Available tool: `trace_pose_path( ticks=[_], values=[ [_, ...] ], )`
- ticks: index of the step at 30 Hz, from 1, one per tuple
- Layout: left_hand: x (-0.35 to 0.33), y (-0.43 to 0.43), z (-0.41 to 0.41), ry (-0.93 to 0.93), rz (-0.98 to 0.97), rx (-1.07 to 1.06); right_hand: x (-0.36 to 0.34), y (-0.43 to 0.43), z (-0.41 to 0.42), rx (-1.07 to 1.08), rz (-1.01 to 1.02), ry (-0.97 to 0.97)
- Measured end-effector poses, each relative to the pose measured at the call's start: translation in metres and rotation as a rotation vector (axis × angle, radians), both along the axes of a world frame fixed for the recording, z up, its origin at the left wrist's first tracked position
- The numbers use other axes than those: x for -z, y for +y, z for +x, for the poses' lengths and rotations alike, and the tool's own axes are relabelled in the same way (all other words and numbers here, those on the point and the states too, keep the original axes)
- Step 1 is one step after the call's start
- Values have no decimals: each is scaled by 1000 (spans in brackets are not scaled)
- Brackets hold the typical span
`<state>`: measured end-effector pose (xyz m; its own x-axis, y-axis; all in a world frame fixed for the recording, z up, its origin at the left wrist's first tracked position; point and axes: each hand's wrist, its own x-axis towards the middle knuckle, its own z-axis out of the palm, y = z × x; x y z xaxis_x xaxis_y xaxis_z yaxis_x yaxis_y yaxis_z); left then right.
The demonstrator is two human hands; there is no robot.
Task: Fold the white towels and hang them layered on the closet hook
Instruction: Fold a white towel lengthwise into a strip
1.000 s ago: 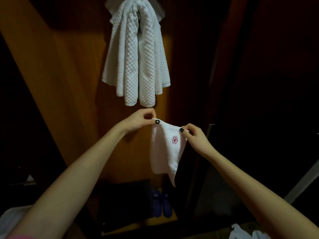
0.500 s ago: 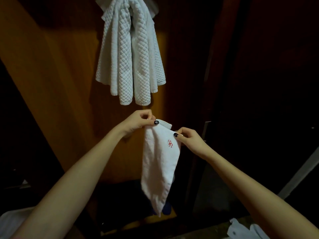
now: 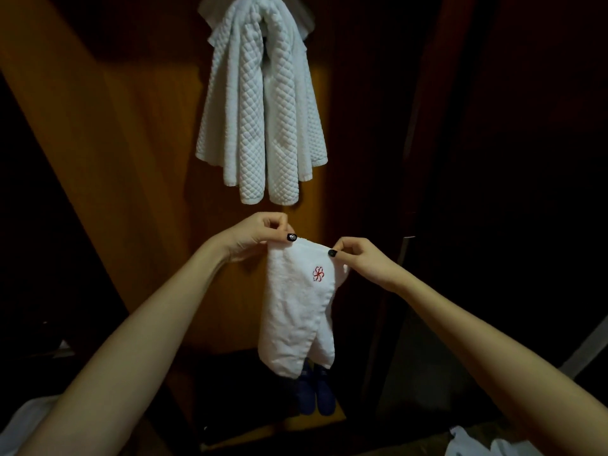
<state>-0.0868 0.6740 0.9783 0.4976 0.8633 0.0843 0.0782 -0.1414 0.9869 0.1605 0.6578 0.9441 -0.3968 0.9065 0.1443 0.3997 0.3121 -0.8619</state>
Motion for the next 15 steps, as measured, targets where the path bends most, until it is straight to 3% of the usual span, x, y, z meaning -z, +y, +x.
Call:
trace_pose_path(
  ticks=[6, 15],
  values=[
    [7, -1, -13, 54, 76, -143, -9, 7, -2, 76, 188, -189],
    [-8, -3, -14, 215, 296, -287, -44, 6, 1, 63, 304, -305]
  ],
)
